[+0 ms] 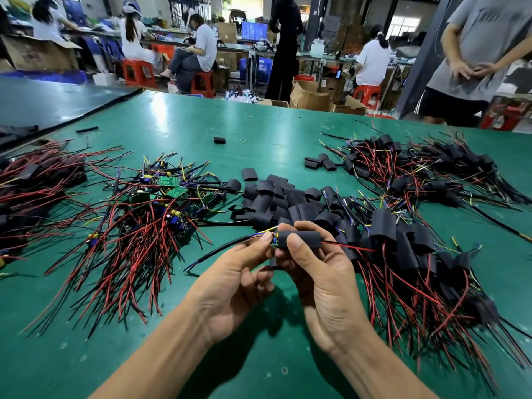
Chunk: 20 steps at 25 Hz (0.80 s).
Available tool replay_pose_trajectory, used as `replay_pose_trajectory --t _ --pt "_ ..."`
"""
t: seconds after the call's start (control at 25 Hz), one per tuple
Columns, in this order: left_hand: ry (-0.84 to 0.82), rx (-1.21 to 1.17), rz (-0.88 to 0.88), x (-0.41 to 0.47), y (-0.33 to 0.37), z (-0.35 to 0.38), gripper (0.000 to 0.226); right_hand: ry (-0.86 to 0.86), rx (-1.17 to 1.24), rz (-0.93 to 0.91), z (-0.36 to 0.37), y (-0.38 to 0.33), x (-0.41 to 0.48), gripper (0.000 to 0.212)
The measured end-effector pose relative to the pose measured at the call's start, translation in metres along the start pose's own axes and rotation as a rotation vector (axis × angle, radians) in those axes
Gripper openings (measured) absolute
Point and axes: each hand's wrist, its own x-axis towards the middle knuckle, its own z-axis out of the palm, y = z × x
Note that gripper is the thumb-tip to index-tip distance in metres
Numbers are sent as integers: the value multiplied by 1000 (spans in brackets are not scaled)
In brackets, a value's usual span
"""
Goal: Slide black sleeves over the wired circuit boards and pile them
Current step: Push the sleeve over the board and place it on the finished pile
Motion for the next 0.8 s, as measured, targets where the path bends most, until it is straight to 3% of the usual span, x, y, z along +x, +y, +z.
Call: replay_pose_trajectory --t 0.24,0.44,0.6,0.8 --pt "-66 27 35 0 -2 0 22 -37 72 71 1 1 -2 50" --pt "-13 71 42 -1 0 -1 21 -42 -5 13 -1 -3 1 52" --pt "102 2 8 0 3 -2 26 -44 -137 -46 -3 -6 5 39" --pt "185 65 99 1 4 -1 29 57 -216 -67 -5 -8 5 50"
